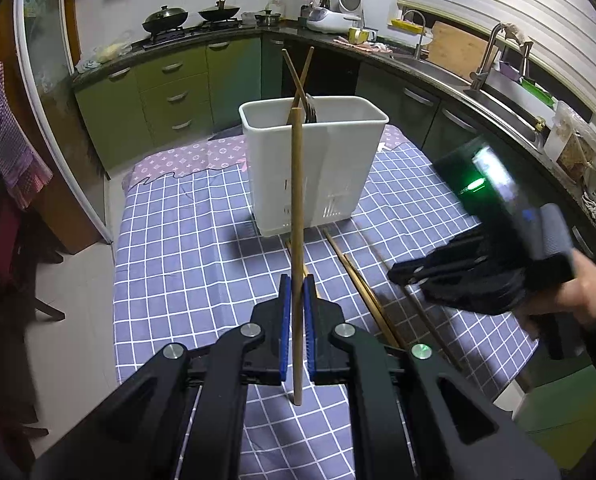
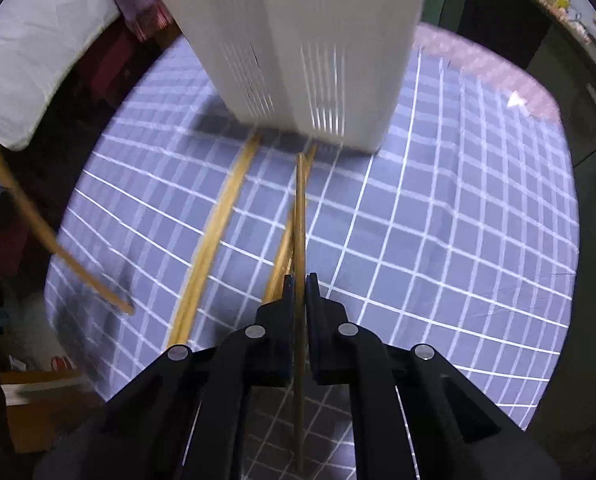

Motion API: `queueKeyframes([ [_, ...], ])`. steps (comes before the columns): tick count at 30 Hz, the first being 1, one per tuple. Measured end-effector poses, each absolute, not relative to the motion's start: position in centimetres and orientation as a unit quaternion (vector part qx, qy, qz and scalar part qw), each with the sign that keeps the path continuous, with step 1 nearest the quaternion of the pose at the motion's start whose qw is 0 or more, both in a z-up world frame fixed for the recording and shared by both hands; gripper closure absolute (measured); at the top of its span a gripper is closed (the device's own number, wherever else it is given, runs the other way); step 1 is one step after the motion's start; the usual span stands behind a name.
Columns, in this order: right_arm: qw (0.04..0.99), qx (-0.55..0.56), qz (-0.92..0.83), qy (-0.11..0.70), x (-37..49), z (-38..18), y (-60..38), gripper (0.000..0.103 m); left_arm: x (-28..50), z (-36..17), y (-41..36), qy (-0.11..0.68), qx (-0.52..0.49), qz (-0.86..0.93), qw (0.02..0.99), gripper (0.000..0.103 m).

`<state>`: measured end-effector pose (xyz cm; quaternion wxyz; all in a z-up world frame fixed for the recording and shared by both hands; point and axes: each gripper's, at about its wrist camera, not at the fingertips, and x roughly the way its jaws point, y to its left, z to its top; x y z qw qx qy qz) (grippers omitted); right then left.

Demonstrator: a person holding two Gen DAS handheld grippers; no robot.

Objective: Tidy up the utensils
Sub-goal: 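Grasp another chopstick with the left tool while the right tool grasps one too, then lift both chopsticks into the white holder and open both tools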

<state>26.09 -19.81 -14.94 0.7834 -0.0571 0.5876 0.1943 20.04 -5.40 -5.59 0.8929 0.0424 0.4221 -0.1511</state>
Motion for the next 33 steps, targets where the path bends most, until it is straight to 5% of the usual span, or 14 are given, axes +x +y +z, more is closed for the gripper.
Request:
queueKeyframes([
  [13,0.887,-0.038,0.191,0.419,18.5,-4.8,-25.6,0.096,19.4,-5.3,-5.0,0.418,0.040,-0.151,0.895,0.096],
  [33,0.888,-0.030,0.194,0.417,17.6,-5.3,-26.5,0.096,18.4,-4.2,-5.1,0.398,0.050,-0.160,0.902,0.097],
])
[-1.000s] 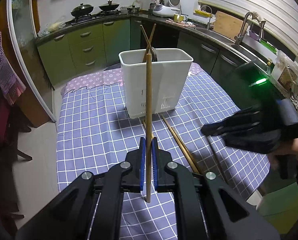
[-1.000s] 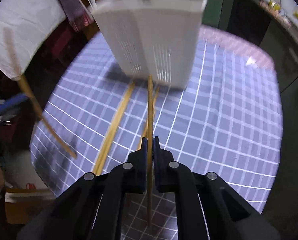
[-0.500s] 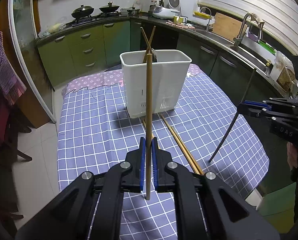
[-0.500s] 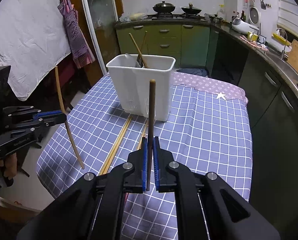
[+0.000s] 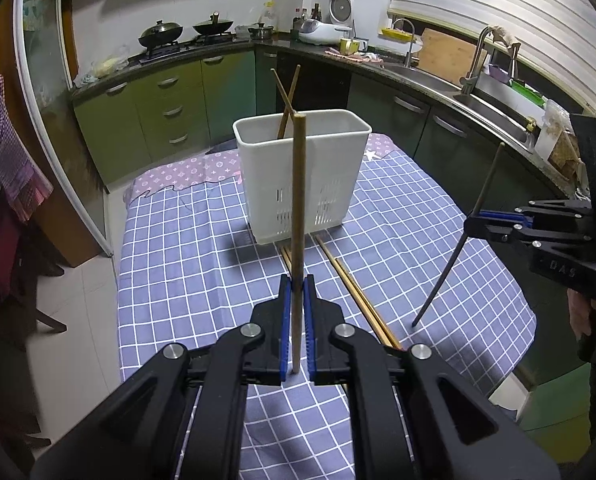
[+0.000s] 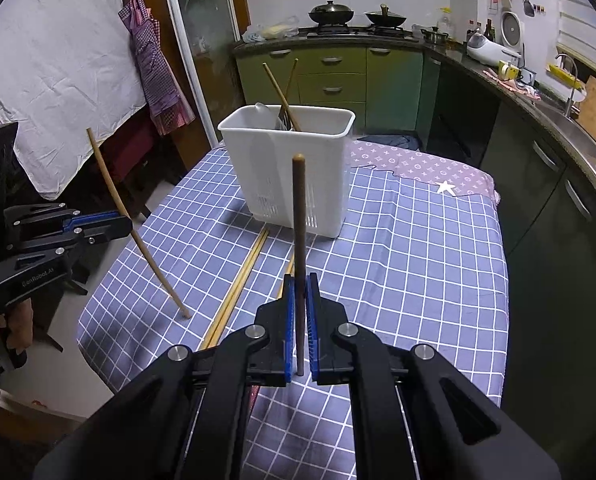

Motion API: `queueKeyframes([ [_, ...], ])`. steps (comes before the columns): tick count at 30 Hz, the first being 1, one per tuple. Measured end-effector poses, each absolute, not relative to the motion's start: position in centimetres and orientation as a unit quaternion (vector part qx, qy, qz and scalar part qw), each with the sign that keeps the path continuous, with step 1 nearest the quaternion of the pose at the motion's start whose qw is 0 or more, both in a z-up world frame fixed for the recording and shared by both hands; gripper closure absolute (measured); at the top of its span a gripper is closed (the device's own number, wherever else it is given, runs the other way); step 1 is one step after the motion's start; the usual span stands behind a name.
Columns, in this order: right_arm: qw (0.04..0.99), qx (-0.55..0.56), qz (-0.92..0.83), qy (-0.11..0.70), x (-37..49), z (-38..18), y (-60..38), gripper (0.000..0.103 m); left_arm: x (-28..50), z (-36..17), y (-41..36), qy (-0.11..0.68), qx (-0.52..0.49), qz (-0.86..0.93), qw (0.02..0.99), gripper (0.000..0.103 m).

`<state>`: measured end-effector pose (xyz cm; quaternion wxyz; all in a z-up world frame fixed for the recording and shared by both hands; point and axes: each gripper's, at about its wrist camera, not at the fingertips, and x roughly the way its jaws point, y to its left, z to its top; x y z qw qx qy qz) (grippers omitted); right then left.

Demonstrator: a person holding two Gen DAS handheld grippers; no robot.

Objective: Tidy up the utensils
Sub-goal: 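Lift both chopsticks into the white holder and open both tools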

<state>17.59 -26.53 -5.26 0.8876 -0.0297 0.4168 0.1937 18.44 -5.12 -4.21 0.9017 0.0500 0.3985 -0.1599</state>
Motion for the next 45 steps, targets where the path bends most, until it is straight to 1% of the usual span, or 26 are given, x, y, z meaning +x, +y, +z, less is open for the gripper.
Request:
queueKeyframes([
  [11,0.886,-0.032,0.197,0.419,17.7,-5.3,-26.5,0.096,19.3,-1.7,-5.1,0.396,0.041,-0.173,0.901,0.097],
  [22,0.884,-0.030,0.204,0.419,17.8,-5.6,-26.9,0.096,22.9,4.8,-5.3,0.369,0.039,-0.164,0.914,0.097],
  [28,0.885,-0.020,0.205,0.417,18.0,-5.8,-27.6,0.096,25.5,9.3,-5.7,0.342,0.037,-0.154,0.926,0.097],
  [34,0.885,-0.014,0.208,0.417,18.1,-5.8,-28.0,0.096,27.6,12.4,-6.6,0.310,0.036,-0.140,0.940,0.096],
  [38,0.885,-0.014,0.211,0.416,18.0,-5.8,-28.1,0.096,29.4,12.2,-7.8,0.293,0.048,-0.121,0.947,0.096],
  [45,0.888,-0.008,0.211,0.408,17.7,-4.9,-28.2,0.096,33.0,6.9,-8.6,0.342,0.046,-0.113,0.932,0.096],
])
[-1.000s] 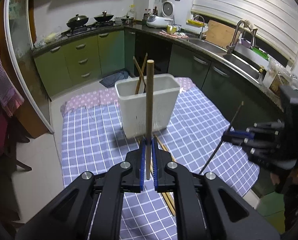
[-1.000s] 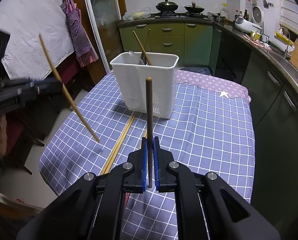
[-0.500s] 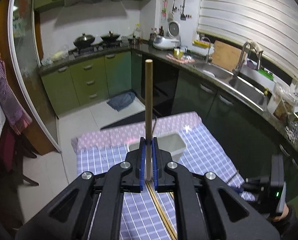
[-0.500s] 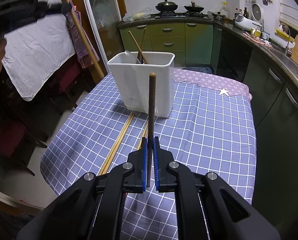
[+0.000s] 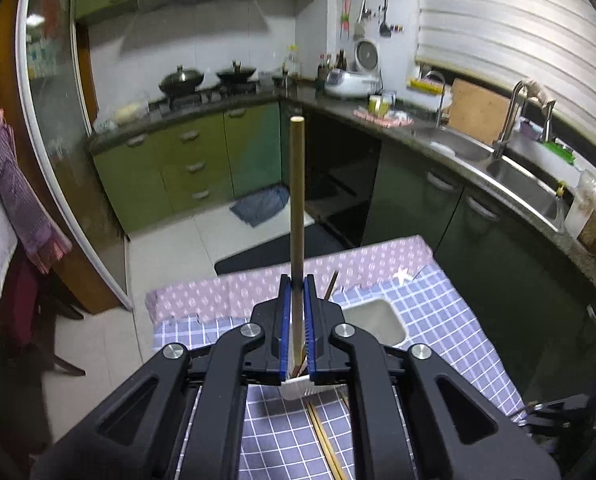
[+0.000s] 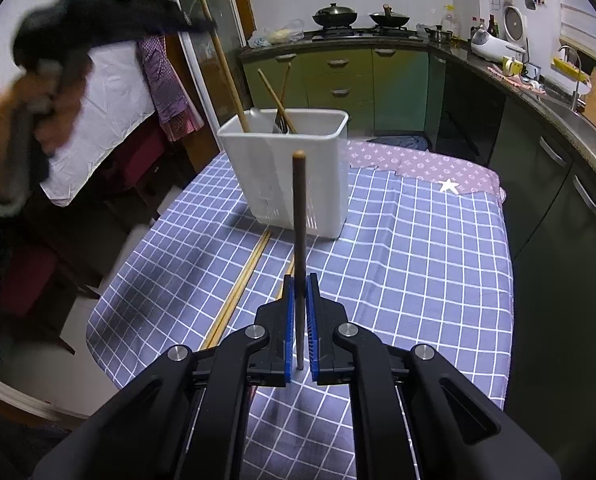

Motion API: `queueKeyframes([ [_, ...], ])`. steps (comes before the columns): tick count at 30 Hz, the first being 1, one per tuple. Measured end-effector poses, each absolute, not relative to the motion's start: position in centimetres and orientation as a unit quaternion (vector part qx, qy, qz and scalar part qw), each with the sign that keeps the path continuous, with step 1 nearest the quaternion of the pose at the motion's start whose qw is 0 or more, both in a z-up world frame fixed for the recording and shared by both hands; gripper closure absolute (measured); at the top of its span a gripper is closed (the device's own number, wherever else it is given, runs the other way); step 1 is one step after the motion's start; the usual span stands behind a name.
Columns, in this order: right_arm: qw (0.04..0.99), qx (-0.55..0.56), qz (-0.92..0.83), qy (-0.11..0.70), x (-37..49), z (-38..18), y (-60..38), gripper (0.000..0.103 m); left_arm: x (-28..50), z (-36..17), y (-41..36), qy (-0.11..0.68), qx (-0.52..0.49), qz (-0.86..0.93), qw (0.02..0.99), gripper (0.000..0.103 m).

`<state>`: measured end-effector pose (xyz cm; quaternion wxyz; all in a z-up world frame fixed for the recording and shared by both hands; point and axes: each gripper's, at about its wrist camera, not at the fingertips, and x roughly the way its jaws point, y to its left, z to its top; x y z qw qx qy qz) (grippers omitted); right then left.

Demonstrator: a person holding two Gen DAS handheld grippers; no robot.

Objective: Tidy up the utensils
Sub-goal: 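Lift both chopsticks into the white holder and open both tools, then lower the left tool onto a chopstick while the right tool grasps another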

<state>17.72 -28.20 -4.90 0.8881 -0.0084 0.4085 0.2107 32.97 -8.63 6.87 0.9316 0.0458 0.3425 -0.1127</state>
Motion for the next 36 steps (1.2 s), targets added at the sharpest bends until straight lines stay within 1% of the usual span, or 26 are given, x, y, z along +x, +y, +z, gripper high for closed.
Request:
queueKeyframes([
  [3,0.894,-0.008,0.209,0.396,17.6,-3.5,-28.3,0.096,33.5,5.2,-8.3,0.354,0.043,-0.111,0.928,0.096],
  [6,0.906,-0.006,0.207,0.369,17.8,-0.7,-28.3,0.096,32.9,4.6,-8.0,0.358,0.045,-0.114,0.925,0.096],
  [7,0.912,-0.003,0.205,0.356,18.1,0.5,-28.4,0.096,32.5,4.5,-7.8,0.358,0.045,-0.115,0.925,0.094],
  [10,0.925,0.011,0.204,0.320,18.8,3.7,-28.8,0.096,30.8,4.5,-7.1,0.357,0.044,-0.121,0.925,0.080],
  [13,0.940,0.036,0.203,0.271,20.5,7.4,-28.8,0.096,28.8,4.1,-6.4,0.363,0.044,-0.124,0.922,0.079],
  [16,0.948,0.052,0.195,0.247,22.9,9.1,-28.2,0.096,27.0,3.5,-5.6,0.373,0.040,-0.130,0.918,0.079],
  [18,0.951,0.053,0.185,0.242,24.7,9.2,-27.5,0.096,25.8,3.0,-5.0,0.380,0.039,-0.134,0.914,0.075],
  [19,0.950,0.054,0.181,0.248,25.7,8.9,-27.1,0.096,25.2,2.6,-4.8,0.384,0.039,-0.134,0.913,0.069],
  [20,0.949,0.057,0.179,0.253,26.5,8.6,-26.8,0.096,24.7,2.3,-4.5,0.388,0.038,-0.135,0.911,0.065],
  [23,0.951,0.040,0.159,0.263,28.5,7.1,-25.8,0.096,23.9,1.4,-4.1,0.398,0.044,-0.140,0.906,0.065],
  [30,0.931,0.020,0.157,0.328,31.7,2.5,-23.9,0.095,23.5,-0.6,-3.9,0.427,0.042,-0.146,0.891,0.064],
  [31,0.930,0.016,0.160,0.331,31.7,2.4,-23.7,0.095,23.5,-0.9,-4.0,0.432,0.041,-0.148,0.889,0.064],
  [32,0.930,0.014,0.161,0.329,31.5,2.5,-23.6,0.090,23.5,-1.1,-4.1,0.435,0.042,-0.149,0.887,0.064],
  [33,0.932,0.012,0.161,0.325,31.1,2.8,-23.6,0.088,23.5,-1.3,-4.3,0.439,0.044,-0.150,0.885,0.064],
  [36,0.937,0.007,0.165,0.309,29.3,3.9,-23.9,0.087,23.7,-2.3,-5.0,0.452,0.049,-0.154,0.877,0.063],
])
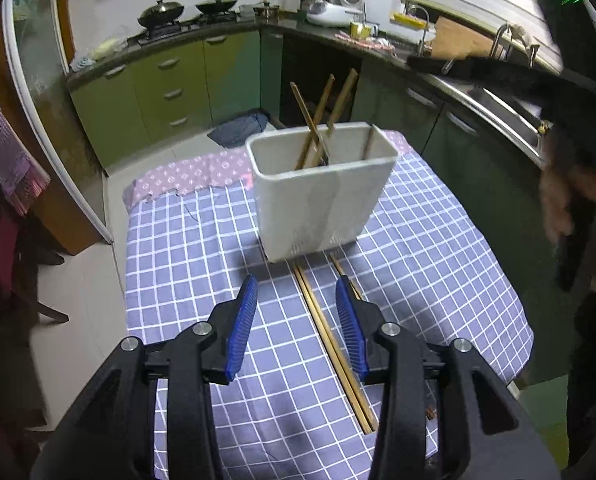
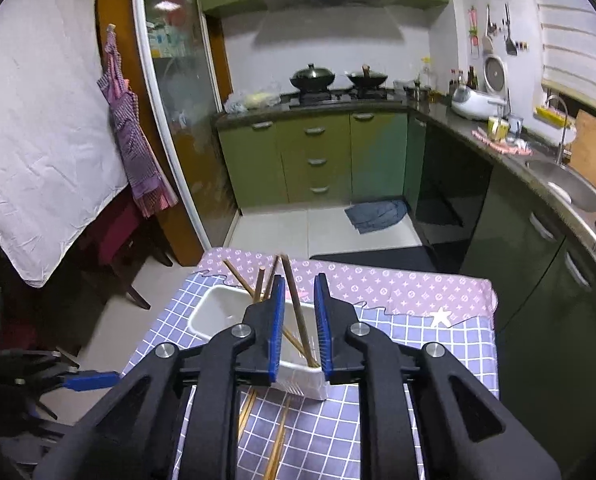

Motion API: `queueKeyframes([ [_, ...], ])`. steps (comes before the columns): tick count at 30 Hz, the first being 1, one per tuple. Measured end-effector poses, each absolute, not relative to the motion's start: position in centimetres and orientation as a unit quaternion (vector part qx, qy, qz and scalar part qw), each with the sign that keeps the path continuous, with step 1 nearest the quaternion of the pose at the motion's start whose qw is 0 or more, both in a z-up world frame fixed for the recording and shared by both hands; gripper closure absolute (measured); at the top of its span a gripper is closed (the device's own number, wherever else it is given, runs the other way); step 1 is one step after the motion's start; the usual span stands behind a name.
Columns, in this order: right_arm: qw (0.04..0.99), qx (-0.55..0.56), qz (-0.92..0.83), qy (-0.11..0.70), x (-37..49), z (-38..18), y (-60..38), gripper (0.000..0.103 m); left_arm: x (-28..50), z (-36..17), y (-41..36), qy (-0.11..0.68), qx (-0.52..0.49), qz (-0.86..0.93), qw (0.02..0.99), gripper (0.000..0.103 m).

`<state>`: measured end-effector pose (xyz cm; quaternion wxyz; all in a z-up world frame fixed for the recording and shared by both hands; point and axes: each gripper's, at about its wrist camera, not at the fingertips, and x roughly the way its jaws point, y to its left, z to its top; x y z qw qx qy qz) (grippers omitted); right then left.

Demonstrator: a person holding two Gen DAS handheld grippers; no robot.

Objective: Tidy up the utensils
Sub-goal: 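Lower the left tool onto a chopstick while the right tool grasps another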

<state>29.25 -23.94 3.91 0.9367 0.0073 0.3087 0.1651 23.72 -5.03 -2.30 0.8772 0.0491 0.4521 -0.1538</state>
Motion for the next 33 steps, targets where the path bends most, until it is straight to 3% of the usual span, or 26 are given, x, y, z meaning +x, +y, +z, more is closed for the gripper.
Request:
queueKeyframes([
  [5,0.932,-0.001,0.173,0.319,25.5,3.9,-25.3,0.086,24.7,-5.6,-6.6,0.499,0.046,-0.158,0.851,0.063],
  [7,0.922,-0.008,0.177,0.344,24.6,2.5,-25.7,0.084,25.6,-8.0,-7.2,0.536,0.045,-0.152,0.829,0.063],
  [9,0.907,-0.022,0.177,0.382,24.2,0.1,-26.0,0.074,26.4,-10.2,-7.7,0.570,0.043,-0.146,0.808,0.063],
  [13,0.884,-0.039,0.163,0.437,24.5,-4.2,-26.7,0.074,28.0,-13.9,-8.4,0.622,0.032,-0.133,0.771,0.064],
  [20,0.860,-0.024,0.167,0.482,24.7,-9.1,-28.5,0.074,29.5,-15.9,-8.8,0.641,0.033,-0.099,0.761,0.070],
  [33,0.850,-0.008,0.181,0.495,25.1,-10.3,-29.2,0.069,31.4,-17.7,-11.2,0.659,0.053,-0.073,0.746,0.074],
])
